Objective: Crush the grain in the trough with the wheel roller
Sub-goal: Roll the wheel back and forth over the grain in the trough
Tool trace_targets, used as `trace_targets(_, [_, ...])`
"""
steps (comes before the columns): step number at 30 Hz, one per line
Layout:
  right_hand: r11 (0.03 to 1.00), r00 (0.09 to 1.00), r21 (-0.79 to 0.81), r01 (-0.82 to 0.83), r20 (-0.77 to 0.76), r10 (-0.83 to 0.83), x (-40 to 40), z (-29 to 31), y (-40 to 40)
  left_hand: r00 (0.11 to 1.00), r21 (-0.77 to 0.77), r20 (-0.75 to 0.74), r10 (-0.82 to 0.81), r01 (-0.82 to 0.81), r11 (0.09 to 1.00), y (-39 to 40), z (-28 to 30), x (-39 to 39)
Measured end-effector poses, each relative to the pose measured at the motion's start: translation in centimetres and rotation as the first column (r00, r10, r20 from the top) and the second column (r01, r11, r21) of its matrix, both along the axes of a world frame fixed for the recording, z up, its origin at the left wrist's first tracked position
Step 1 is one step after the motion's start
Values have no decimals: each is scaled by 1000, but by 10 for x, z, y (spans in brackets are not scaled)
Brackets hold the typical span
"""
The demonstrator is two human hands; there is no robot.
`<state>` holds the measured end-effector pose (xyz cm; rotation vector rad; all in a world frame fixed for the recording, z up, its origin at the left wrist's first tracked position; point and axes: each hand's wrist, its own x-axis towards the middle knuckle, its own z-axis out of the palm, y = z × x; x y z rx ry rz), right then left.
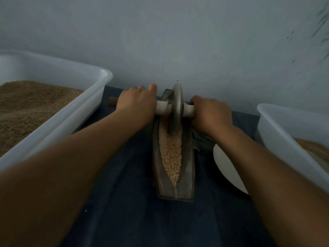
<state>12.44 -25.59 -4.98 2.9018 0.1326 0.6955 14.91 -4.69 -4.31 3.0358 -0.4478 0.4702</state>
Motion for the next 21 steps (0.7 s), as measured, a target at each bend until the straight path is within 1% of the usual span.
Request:
trace_targets(4, [1000, 1000, 28, 14, -23, -14, -4, -4, -3, 1000, 38, 27, 5, -6, 999, -2, 1, -2])
trace_targets(10, [997, 999, 65, -38, -10, 39, -40, -11, -1, 1000, 105, -5, 9, -8, 994, 1, 7, -29])
trace_targets(12, [995, 997, 64, -72, 31, 70, -58, -14, 2, 1000, 113, -13, 8, -6, 994, 5, 6, -43])
trace_targets(16, [992, 979, 15, -125, 166, 121, -87, -18, 7, 999, 77, -32, -31, 33, 997, 16, 3, -71])
trace_targets(19, [989, 965, 34, -142, 226, 131, -103, -17, 12, 997, 83, -24, -71, 72, 994, 23, 6, -88])
trace_targets(21, [986, 956, 46, -162, 254, 145, -112, -16, 13, 997, 90, -23, -67, 69, 994, 26, 8, -96])
